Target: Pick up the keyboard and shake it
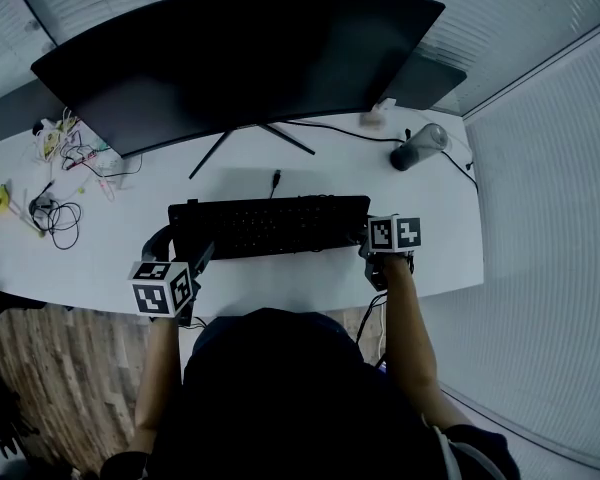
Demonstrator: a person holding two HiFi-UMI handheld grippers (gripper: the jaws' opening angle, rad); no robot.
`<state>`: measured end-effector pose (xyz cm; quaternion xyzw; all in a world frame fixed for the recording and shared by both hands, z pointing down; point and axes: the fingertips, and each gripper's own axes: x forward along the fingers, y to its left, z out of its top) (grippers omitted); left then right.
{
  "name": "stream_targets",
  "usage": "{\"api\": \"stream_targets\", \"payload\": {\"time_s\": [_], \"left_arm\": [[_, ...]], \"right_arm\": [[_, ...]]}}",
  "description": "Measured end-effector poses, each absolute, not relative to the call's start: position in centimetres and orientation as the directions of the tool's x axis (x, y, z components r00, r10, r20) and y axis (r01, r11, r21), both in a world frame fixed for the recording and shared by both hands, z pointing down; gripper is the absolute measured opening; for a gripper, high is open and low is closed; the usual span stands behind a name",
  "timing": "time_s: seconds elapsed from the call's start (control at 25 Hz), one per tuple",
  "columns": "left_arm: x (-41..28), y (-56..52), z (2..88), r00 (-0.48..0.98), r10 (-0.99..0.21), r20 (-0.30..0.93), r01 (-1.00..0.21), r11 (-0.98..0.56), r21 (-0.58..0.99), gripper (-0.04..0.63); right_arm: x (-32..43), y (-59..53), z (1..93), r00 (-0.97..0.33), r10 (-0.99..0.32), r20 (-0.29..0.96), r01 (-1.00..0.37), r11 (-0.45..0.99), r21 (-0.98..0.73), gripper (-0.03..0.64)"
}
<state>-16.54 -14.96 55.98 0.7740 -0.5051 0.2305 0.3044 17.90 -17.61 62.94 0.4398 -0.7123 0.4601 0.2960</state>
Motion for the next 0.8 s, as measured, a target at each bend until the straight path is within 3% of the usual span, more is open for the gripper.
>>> {"api": "stream_targets", "payload": {"time_s": [0.4,0.8], "left_arm": [[-17.1,-16.3,63.1,0.409,-0.506,0.759,-0.912,-0.209,0.352,0.416],[-17.5,-18.1,67.1,0.359,-0.463,0.81,-0.933,-0.178,0.312,0.416]], "right_arm": [[17.9,-20.0,66.3,-0.37,-0.275,0.887,-0.926,0.185,-0.329,0.336],[17.6,-21.8,68.0,-0.325,-0.304,0.895,-0.944,0.159,-0.288,0.336]]}}
